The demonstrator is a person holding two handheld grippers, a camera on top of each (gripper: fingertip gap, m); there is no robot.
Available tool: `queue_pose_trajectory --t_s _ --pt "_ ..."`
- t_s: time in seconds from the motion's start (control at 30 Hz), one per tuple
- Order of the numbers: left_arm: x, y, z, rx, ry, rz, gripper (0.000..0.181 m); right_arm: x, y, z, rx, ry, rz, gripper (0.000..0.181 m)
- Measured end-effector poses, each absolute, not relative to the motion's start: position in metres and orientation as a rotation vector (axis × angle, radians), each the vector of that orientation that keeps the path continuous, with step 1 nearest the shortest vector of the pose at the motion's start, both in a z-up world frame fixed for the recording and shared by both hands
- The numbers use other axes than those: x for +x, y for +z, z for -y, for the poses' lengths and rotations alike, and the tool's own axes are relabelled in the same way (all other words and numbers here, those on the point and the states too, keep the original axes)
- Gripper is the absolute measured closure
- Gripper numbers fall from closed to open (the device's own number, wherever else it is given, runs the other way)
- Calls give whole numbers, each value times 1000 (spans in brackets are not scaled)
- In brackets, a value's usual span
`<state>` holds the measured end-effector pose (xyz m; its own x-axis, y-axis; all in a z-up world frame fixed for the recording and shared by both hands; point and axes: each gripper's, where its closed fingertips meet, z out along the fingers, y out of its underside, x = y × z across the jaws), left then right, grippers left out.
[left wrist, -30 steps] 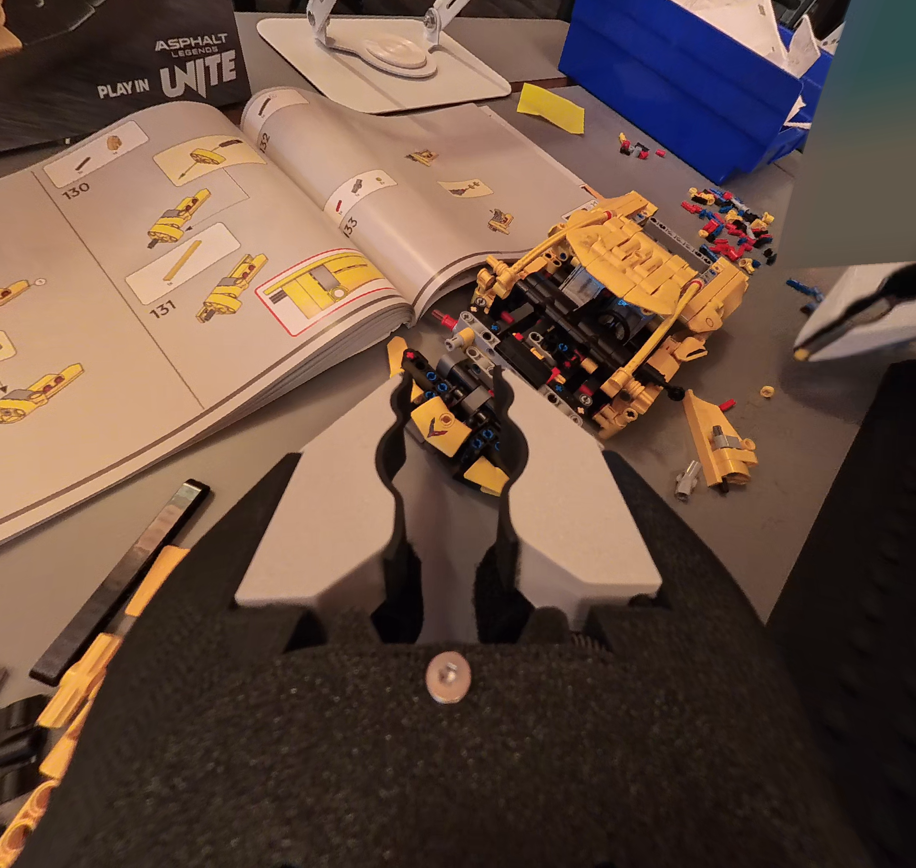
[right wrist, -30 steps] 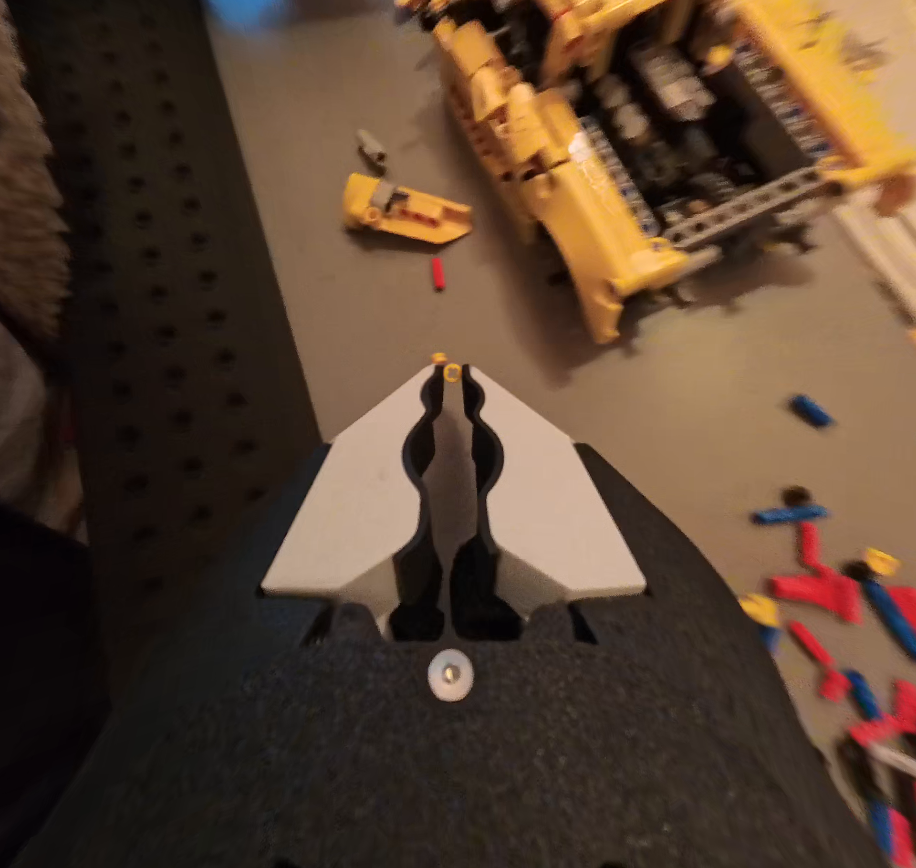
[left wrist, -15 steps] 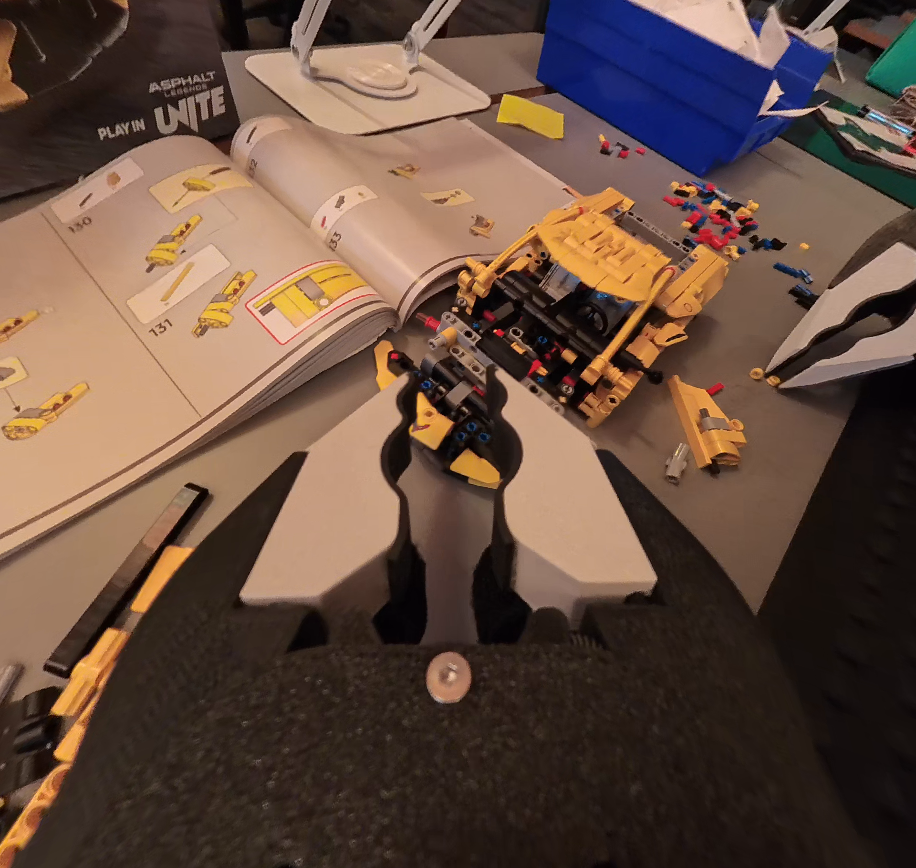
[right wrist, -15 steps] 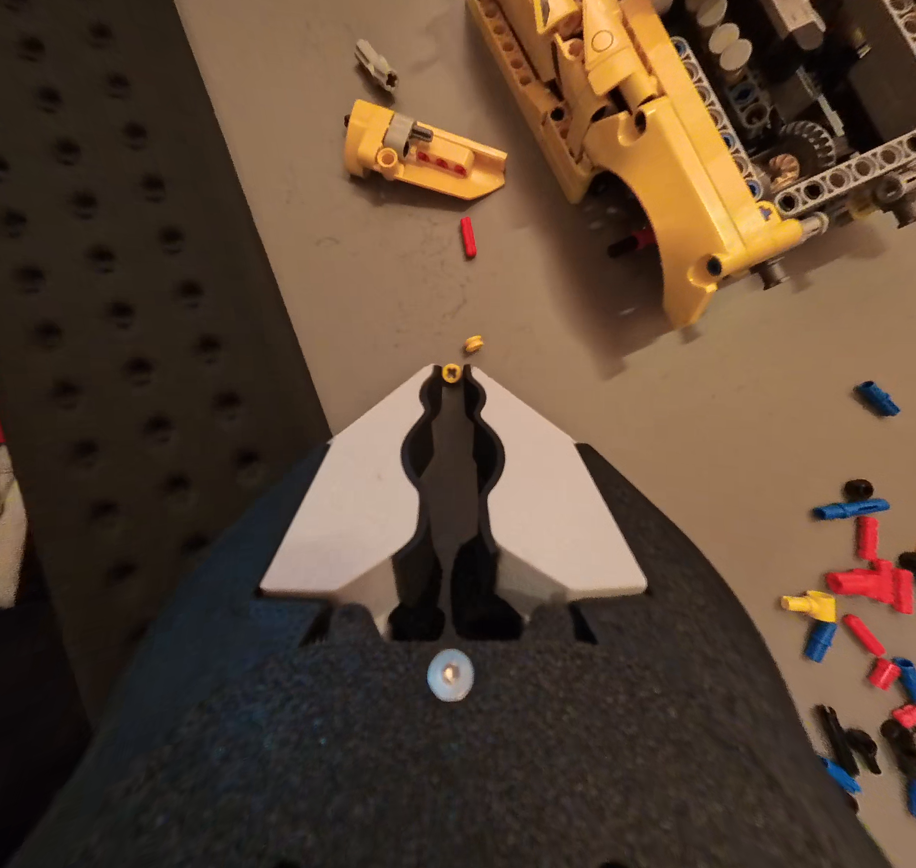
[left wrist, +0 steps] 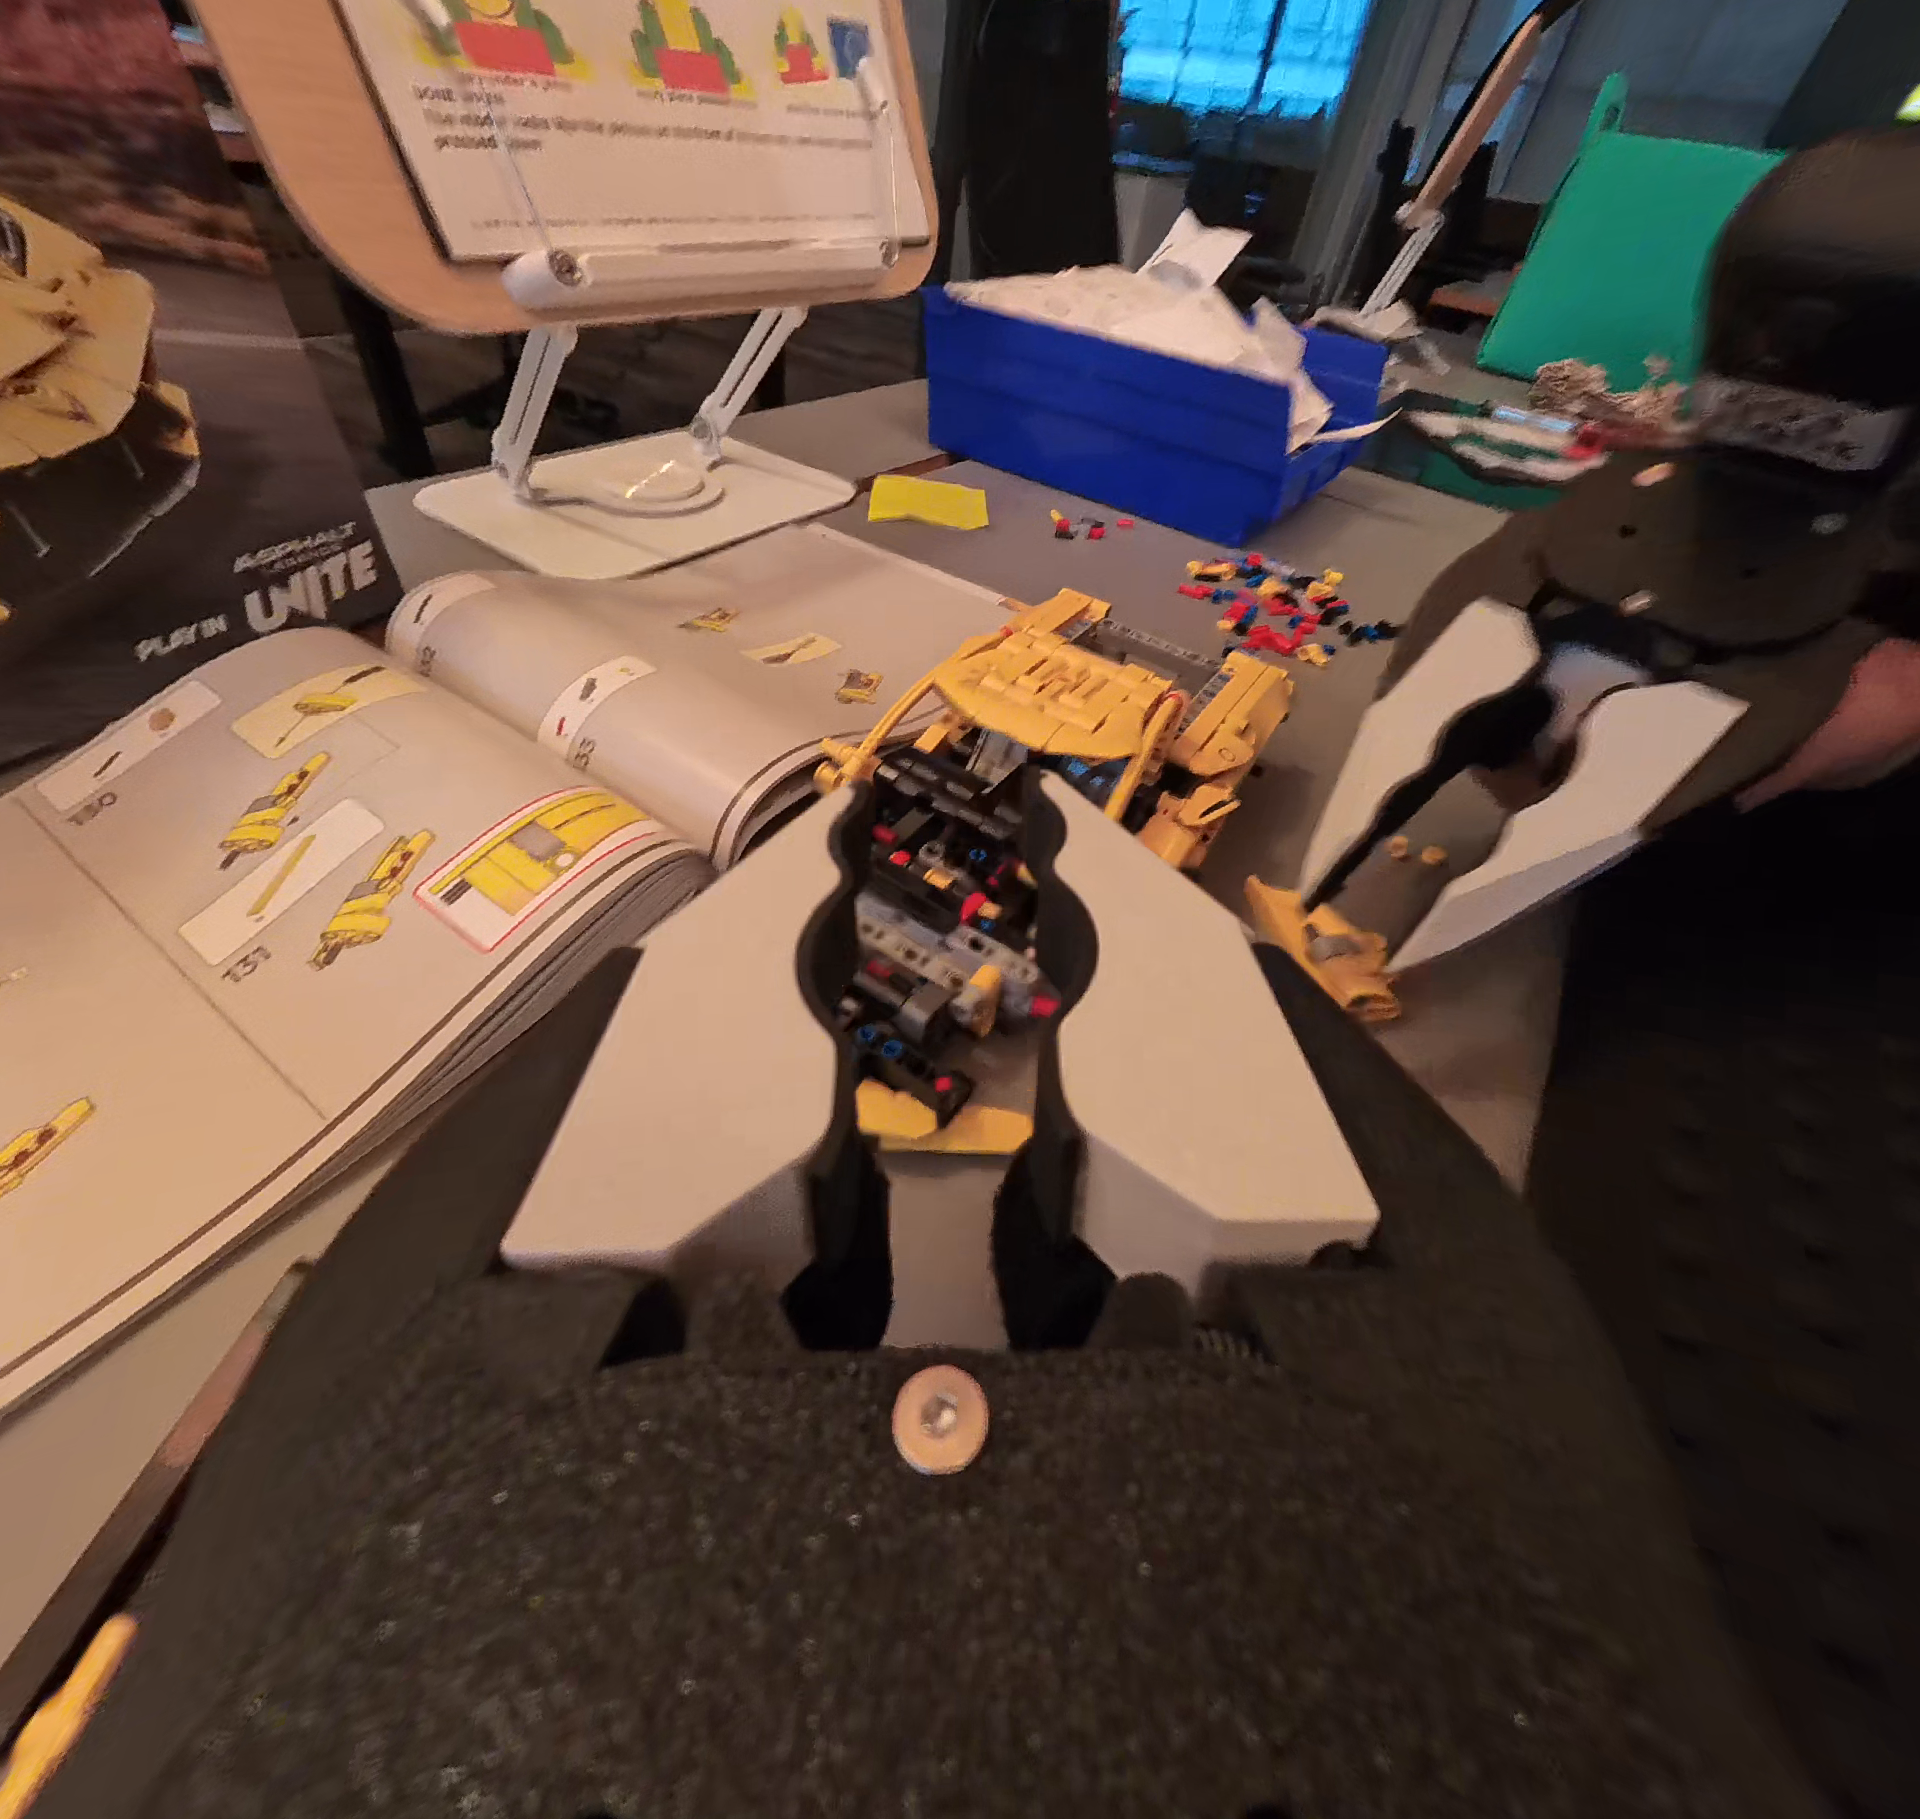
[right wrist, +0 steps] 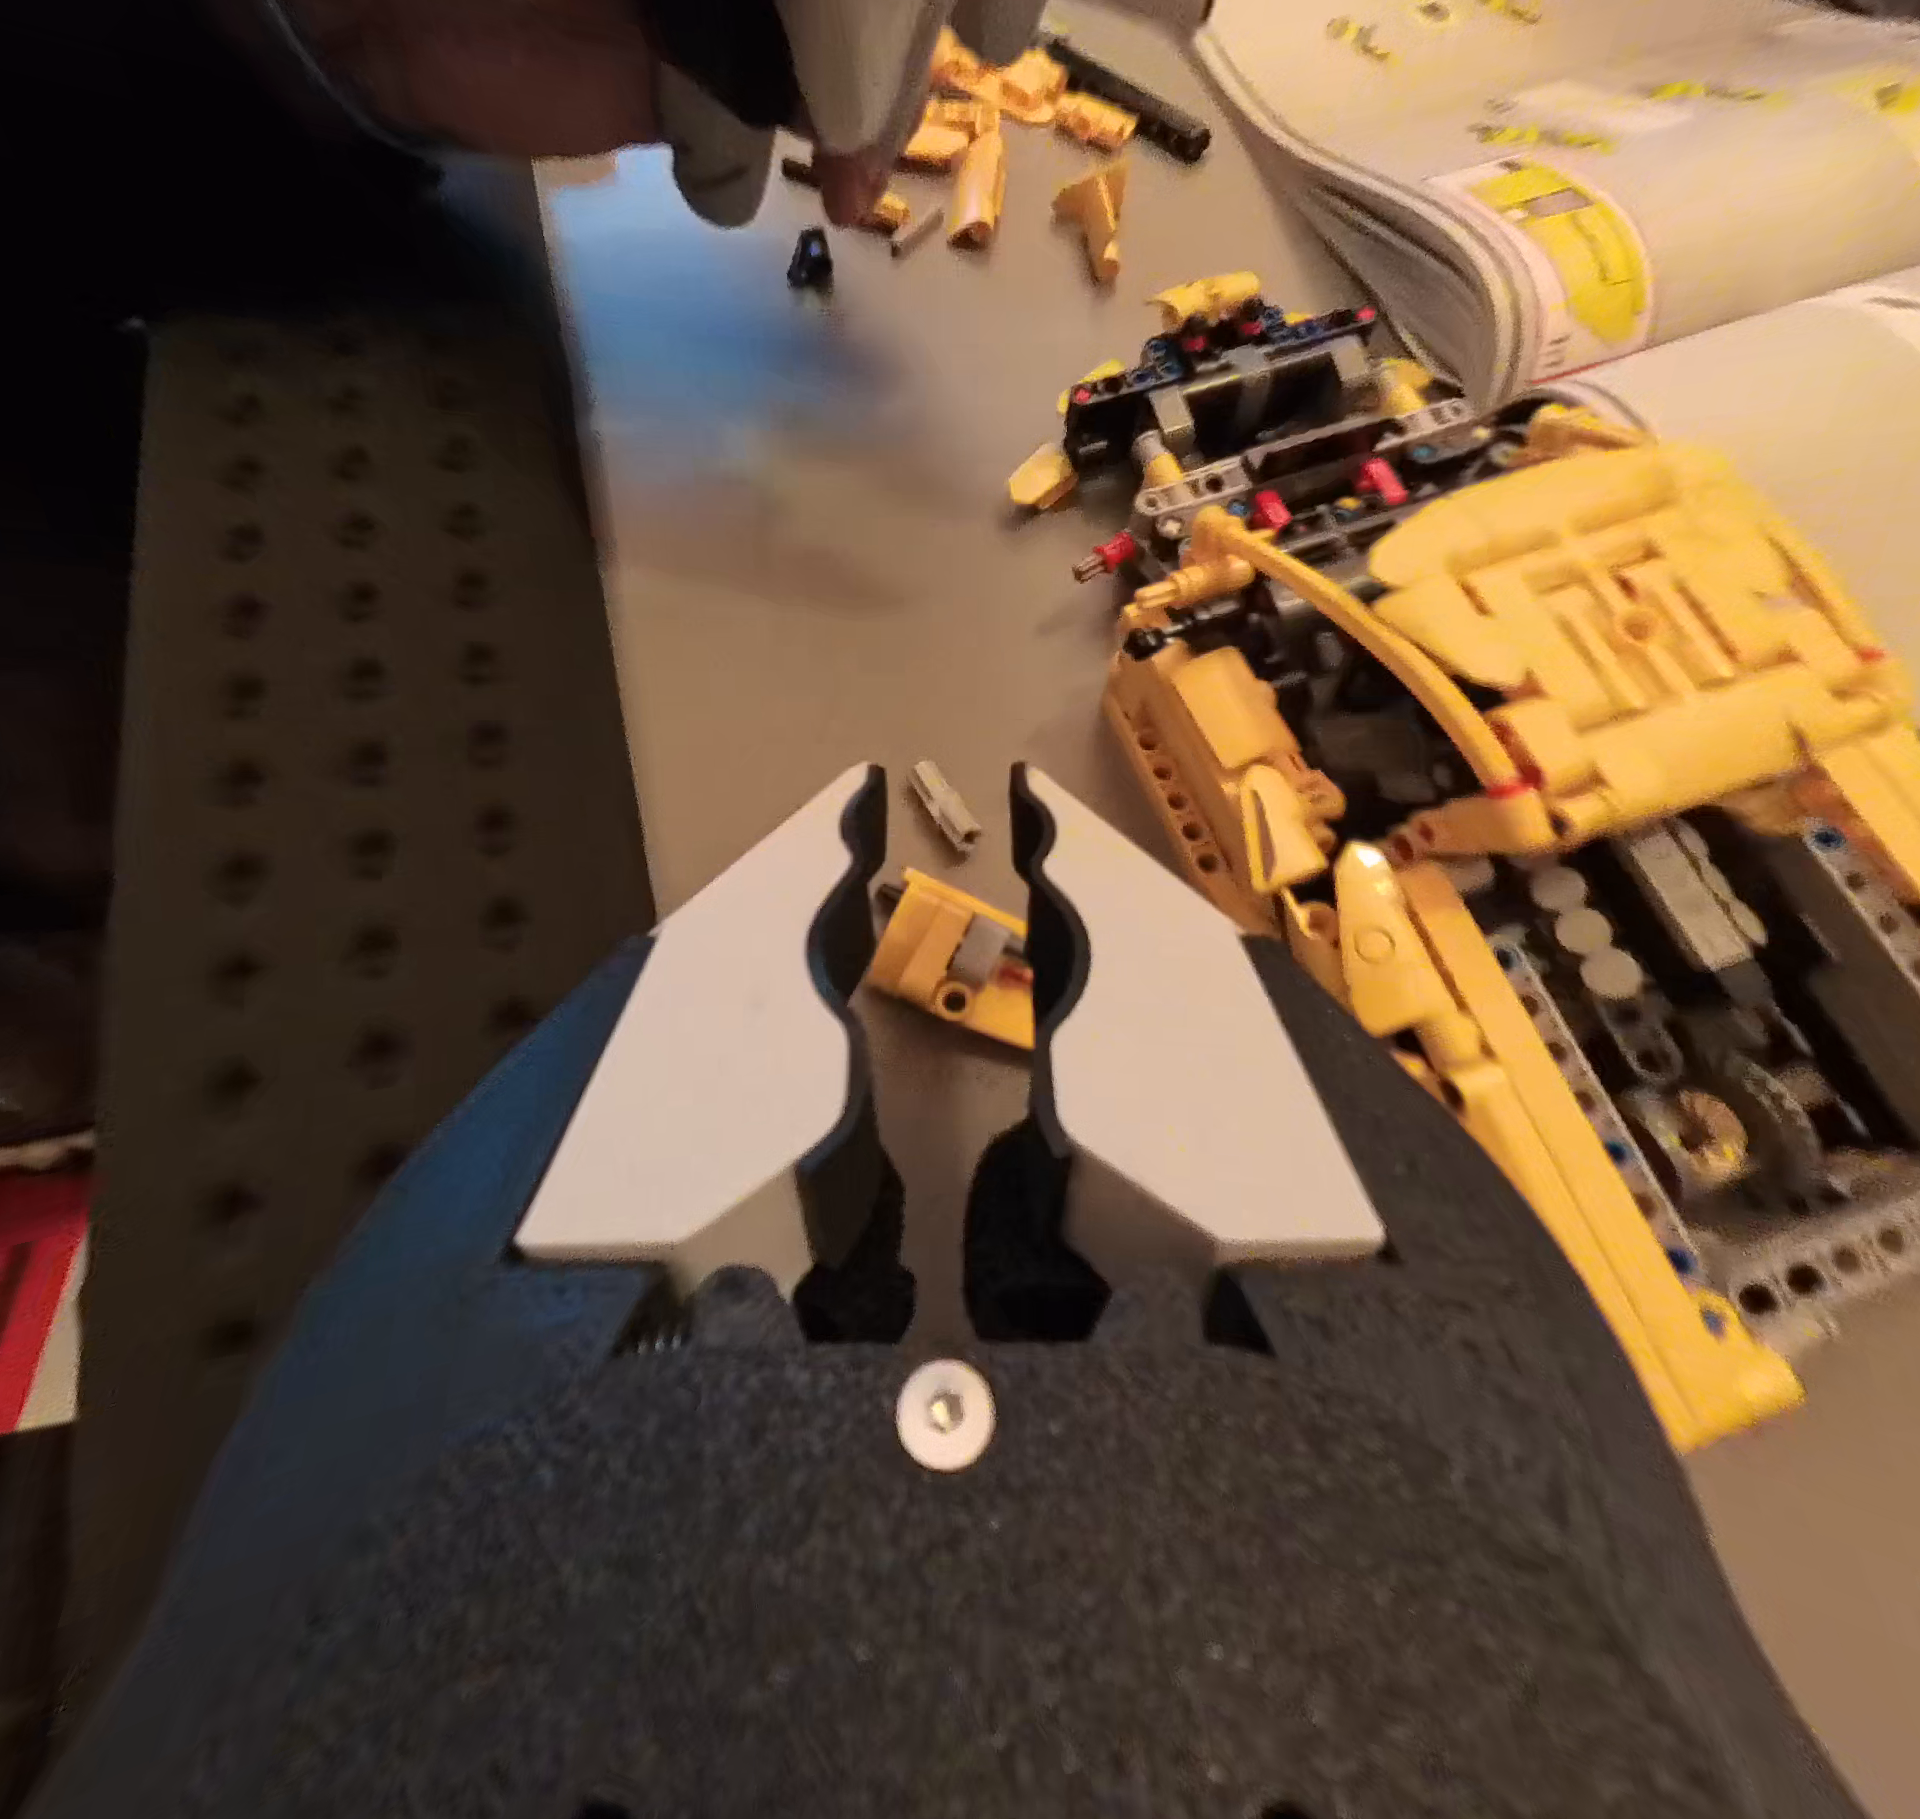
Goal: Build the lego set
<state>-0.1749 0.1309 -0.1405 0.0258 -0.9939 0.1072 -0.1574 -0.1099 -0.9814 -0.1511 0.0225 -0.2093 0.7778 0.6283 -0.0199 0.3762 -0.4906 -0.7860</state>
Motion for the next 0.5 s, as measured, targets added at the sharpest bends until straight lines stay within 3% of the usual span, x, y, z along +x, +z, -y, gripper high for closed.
queue_pose_trajectory --t_s 0.07,0.2,0.27,0.33,0.5 --pt "-175 -127 -122 -1328 -1263 -1239 155 -154 -223 -24 -2211 354 823 159" --pt "-181 -105 -110 -1232 -1359 -1178 181 -156 -230 -27 -2235 353 885 163" --pt "-180 -110 -107 -1248 -1350 -1229 175 -157 -237 -27 -2262 358 912 165" --pt "-177 -116 -103 -1290 -1383 -1251 155 -154 -246 -27 -2300 318 945 168" --pt "-173 -120 -78 -1230 -1409 -1363 152 -152 -232 -27 -2255 352 895 174"
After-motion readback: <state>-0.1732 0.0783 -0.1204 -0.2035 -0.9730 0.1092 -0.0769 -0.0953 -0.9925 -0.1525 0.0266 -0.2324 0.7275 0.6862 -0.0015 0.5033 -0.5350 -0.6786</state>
